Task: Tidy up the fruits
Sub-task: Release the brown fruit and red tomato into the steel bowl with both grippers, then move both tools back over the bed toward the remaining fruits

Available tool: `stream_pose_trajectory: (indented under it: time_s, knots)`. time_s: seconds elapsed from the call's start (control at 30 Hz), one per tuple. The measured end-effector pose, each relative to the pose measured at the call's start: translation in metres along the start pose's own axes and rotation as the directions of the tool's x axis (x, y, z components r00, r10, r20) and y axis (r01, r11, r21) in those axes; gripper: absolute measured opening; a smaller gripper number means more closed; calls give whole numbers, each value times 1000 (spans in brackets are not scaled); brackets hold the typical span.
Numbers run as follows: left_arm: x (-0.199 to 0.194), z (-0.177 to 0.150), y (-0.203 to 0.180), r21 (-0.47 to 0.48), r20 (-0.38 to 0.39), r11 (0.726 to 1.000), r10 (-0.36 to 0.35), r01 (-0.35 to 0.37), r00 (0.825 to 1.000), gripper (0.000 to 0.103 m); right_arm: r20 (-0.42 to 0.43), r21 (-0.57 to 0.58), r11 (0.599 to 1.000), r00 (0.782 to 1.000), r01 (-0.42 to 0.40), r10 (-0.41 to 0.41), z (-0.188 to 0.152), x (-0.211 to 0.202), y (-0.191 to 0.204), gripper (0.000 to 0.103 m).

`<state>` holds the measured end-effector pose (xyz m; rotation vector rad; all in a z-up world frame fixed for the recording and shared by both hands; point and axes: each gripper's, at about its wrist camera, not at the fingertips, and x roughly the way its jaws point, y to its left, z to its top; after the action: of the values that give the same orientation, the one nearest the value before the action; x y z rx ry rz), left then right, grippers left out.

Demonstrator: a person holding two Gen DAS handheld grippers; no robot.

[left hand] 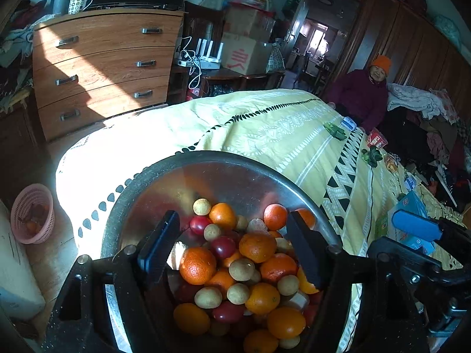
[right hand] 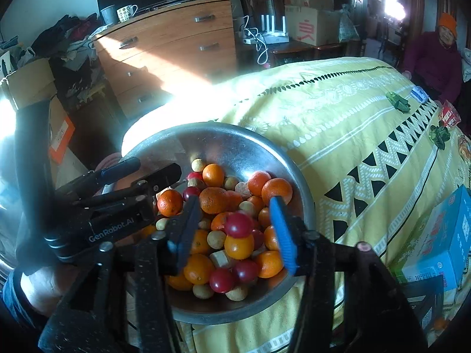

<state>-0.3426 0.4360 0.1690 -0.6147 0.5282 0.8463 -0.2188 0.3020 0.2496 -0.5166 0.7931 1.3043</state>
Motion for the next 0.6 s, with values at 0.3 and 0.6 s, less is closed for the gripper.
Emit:
stream_pose_trajectory:
  time_s: [0.3,0.6]
  knots:
    - [-23,0,-17,5,36,1000,-26,26,999,79,115,10,1000,993,20,-21,-15,-56,-6,80]
    - [-72,-13,-141,181,95,950,-276,256,957,79,181,219,948,945,232,-273,-150,-159,-78,80]
